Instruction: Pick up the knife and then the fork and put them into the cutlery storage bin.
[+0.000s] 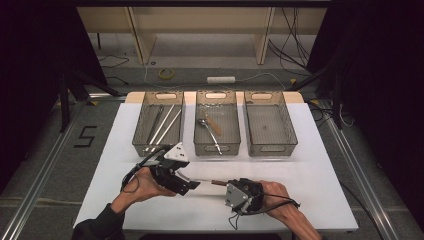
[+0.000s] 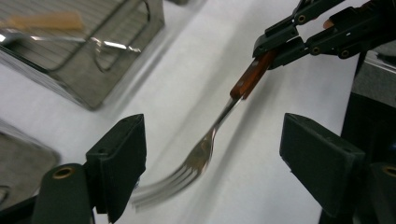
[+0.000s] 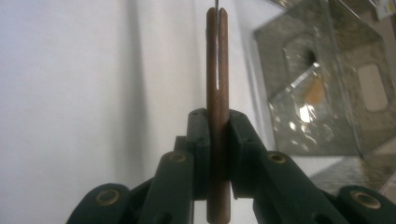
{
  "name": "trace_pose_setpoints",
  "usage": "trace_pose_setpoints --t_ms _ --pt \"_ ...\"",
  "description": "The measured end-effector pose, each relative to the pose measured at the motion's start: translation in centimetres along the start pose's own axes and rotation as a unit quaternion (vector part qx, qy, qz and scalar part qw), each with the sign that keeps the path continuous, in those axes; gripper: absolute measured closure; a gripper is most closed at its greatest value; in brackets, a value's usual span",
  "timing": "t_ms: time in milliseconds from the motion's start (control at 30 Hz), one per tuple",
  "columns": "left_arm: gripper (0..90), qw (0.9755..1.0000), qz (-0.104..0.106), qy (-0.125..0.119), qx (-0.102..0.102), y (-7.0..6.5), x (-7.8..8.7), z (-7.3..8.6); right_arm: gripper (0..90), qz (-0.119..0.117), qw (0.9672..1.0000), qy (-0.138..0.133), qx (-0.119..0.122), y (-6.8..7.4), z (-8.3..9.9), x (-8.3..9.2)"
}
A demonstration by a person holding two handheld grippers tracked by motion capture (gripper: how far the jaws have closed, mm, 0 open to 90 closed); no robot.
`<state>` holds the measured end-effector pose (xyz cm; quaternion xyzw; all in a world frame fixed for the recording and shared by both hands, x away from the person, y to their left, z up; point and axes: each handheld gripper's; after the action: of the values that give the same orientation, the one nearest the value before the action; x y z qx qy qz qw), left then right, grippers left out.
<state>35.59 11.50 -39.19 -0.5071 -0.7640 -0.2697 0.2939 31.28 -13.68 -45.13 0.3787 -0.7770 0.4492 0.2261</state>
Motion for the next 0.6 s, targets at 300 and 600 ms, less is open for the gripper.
trace_pose_setpoints --t_ms 300,600 --pt "17.9 0.9987 -0.033 -0.04 0.002 -0.3 0.8 0.8 81.5 0.023 0.9984 0.004 -0.051 -2.2 1.3 0.5" --pt "16.8 0.9944 -0.065 -0.072 0.042 -0.1 1.4 3.0 81.5 0.04 0.9949 0.007 -0.092 -4.1 2.1 1.2"
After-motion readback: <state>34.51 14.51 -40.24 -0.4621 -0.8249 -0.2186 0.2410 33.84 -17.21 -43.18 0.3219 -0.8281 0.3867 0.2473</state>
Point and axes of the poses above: each handheld gripper's, and its own axes: x roughly backward along the jaws, z roughly out of its underside, y roughly to its left, and after that the axes turned 11 degrees about -x, right-handed
